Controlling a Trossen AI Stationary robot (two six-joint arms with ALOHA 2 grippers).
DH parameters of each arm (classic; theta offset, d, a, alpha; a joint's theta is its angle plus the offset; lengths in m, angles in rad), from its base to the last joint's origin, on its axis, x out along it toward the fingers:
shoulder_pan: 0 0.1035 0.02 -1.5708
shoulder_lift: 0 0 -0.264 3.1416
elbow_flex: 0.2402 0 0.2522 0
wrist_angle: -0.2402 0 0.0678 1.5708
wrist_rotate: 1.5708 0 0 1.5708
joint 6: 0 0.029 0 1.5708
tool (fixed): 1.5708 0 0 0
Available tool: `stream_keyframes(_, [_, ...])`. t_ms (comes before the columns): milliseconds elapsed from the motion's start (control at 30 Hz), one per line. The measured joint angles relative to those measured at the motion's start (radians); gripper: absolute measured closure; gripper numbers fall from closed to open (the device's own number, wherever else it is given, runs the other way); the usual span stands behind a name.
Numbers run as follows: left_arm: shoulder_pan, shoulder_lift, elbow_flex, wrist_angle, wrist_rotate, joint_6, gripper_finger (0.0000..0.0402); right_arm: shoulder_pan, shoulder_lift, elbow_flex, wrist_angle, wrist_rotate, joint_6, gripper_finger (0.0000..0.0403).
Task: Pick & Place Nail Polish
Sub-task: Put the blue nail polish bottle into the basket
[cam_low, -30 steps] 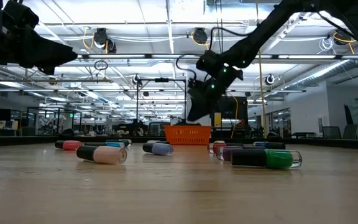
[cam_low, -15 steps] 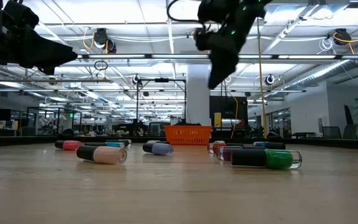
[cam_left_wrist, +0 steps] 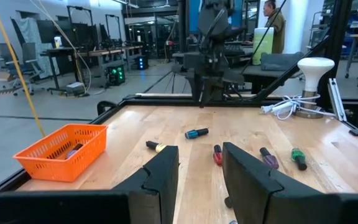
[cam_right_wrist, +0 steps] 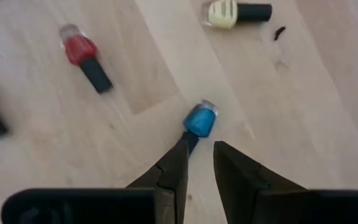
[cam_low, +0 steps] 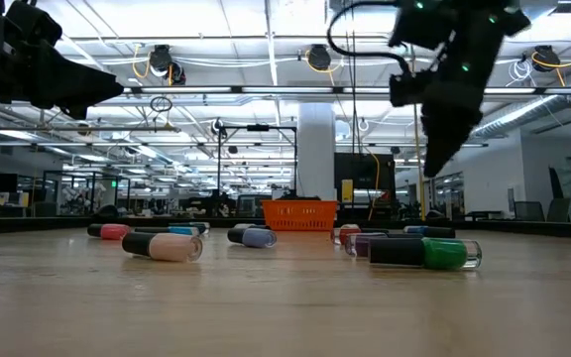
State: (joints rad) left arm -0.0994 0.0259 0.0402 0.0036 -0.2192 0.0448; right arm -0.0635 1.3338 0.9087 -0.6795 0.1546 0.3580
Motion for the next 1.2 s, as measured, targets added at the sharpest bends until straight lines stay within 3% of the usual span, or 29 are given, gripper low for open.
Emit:
stream_keyframes(267, [0.000,0.000,0.000,0.000,0.000,0.000,0.0277,0.003,-0.062,-0.205,0.244,0.001,0.070,0.0315])
stream_keyframes(567, [0.000,0.000,0.000,0.000,0.000,0.000,0.0277,0.013,-0.008,-0.325,0.446,0.002,0.069,0.0181])
stream_keyframes(700, [0.000,0.000,0.000,0.000,0.000,0.000,0.0277,0.013,-0.006,-0.343,0.485,0.006,0.072,0.0146])
stream_keyframes(900, [0.000,0.000,0.000,0.000,0.000,0.000,0.0277,0.013,0.009,-0.347,0.502,0.058,0.068,0.0146])
stream_keyframes(1200, [0.000,0.000,0.000,0.000,0.002,0.000,0.0277,0.034,0.148,-0.342,0.575,0.057,0.064,0.0168])
